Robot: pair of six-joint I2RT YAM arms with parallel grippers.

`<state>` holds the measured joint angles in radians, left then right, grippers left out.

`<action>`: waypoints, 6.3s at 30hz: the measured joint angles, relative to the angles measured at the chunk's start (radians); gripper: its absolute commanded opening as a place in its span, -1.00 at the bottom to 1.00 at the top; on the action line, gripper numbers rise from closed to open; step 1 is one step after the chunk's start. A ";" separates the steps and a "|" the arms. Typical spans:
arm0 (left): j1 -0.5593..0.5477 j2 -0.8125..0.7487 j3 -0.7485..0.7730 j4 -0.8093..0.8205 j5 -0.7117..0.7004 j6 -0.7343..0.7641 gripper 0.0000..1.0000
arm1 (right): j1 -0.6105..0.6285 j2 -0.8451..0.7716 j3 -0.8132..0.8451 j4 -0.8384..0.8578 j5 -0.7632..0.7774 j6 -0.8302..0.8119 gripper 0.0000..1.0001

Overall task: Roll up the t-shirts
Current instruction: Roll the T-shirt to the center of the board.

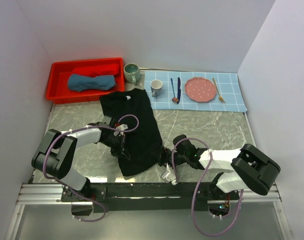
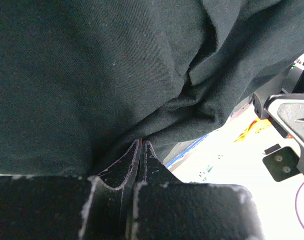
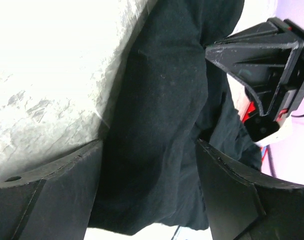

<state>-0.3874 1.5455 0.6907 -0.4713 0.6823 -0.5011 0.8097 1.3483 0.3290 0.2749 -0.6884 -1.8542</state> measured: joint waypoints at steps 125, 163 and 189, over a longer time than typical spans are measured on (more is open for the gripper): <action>-0.286 0.290 0.273 -0.539 -0.072 1.038 -0.98 | -0.232 0.962 1.196 -1.484 -0.414 1.100 -0.94; -0.017 -0.192 0.322 -0.581 -0.116 1.116 0.19 | -0.192 1.172 1.575 -1.682 -0.351 1.067 -0.99; -0.743 -0.425 -0.107 0.171 -0.666 0.931 0.21 | -0.192 1.228 1.582 -1.733 -0.401 1.133 -0.98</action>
<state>-1.1301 1.1206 0.5835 -0.3004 0.0166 0.4301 0.6174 2.5759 1.9110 -1.4586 -1.0897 -0.7212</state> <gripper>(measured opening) 0.611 0.078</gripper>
